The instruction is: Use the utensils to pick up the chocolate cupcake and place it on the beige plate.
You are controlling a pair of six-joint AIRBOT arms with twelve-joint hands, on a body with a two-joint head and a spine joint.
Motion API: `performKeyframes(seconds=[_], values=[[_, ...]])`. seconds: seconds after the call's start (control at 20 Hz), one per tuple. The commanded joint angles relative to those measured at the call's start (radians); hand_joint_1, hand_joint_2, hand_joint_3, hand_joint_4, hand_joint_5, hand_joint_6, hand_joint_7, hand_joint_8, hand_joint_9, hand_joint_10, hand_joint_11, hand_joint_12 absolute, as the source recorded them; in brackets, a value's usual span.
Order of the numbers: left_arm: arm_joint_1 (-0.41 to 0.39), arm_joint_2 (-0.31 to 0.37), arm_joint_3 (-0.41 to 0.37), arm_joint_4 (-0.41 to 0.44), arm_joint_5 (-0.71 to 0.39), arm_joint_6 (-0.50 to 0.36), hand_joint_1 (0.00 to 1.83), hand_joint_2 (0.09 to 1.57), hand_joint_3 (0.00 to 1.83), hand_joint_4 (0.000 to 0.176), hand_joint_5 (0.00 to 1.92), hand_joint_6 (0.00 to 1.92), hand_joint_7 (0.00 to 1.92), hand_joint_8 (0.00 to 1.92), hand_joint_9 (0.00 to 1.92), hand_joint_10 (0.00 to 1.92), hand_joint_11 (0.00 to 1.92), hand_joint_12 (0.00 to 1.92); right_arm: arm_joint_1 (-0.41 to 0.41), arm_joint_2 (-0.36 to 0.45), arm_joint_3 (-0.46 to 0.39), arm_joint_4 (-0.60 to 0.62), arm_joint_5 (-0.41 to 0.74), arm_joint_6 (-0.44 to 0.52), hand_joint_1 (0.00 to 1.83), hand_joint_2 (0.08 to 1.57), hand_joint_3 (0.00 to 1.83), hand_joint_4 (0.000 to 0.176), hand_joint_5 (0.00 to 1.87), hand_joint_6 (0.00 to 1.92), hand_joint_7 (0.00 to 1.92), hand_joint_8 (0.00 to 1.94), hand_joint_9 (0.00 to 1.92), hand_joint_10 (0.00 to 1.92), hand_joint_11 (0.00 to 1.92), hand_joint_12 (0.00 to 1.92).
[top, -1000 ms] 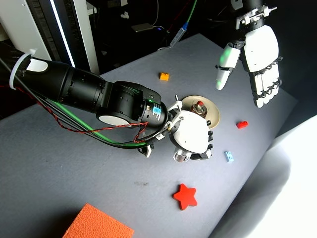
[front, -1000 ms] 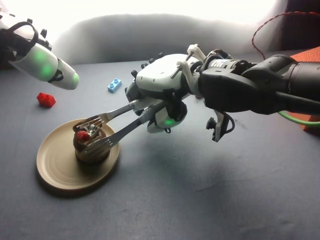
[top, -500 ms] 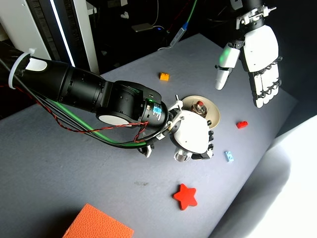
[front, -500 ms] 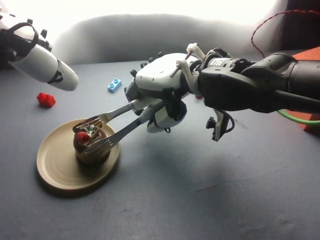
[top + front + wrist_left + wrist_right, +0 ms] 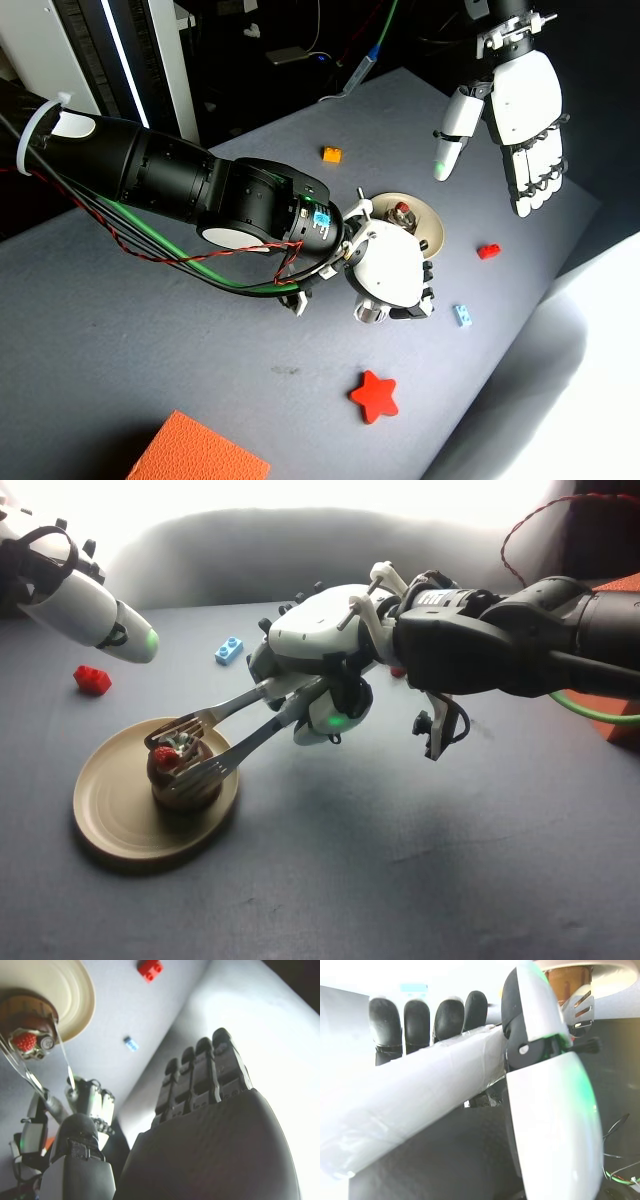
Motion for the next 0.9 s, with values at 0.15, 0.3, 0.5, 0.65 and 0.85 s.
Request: performKeyframes(seconds=[0.15, 0.3, 0.5, 0.65, 0.85], values=[[-0.009, 0.010, 0.001, 0.057, -0.040, 0.004, 0.06, 1.08, 0.00, 0.000, 0.00, 0.00, 0.00, 0.00, 0.00, 0.00, 0.00, 0.00, 0.024, 0.008, 0.003, 0.005, 0.105, -0.019, 1.13, 1.30, 0.00, 0.000, 0.63, 1.38, 0.67, 1.64, 0.43, 1.56, 0.43, 1.69], [-0.009, 0.010, 0.003, 0.057, -0.040, 0.004, 0.06, 1.08, 0.00, 0.000, 0.00, 0.00, 0.00, 0.00, 0.00, 0.00, 0.00, 0.00, 0.025, 0.009, 0.003, 0.005, 0.105, -0.019, 1.12, 1.29, 0.01, 0.000, 0.65, 1.37, 0.62, 1.62, 0.43, 1.57, 0.43, 1.67], [-0.010, 0.010, 0.002, 0.057, -0.040, 0.004, 0.04, 1.09, 0.00, 0.000, 0.00, 0.00, 0.00, 0.00, 0.00, 0.00, 0.00, 0.00, 0.025, 0.008, 0.003, 0.005, 0.105, -0.015, 1.14, 1.30, 0.00, 0.000, 0.68, 1.31, 0.64, 1.69, 0.41, 1.57, 0.40, 1.69], [-0.010, 0.010, 0.000, 0.057, -0.040, 0.004, 0.03, 1.08, 0.00, 0.000, 0.00, 0.00, 0.00, 0.00, 0.00, 0.00, 0.00, 0.00, 0.025, 0.008, 0.003, 0.006, 0.105, -0.008, 1.13, 1.30, 0.00, 0.000, 0.64, 1.38, 0.66, 1.64, 0.42, 1.55, 0.40, 1.65], [-0.010, 0.010, 0.000, 0.057, -0.040, 0.004, 0.06, 1.08, 0.00, 0.000, 0.01, 0.00, 0.00, 0.00, 0.00, 0.00, 0.00, 0.00, 0.024, 0.008, 0.003, 0.006, 0.101, 0.004, 1.08, 1.26, 0.00, 0.000, 0.70, 1.40, 0.42, 1.42, 0.41, 1.55, 0.39, 1.65]])
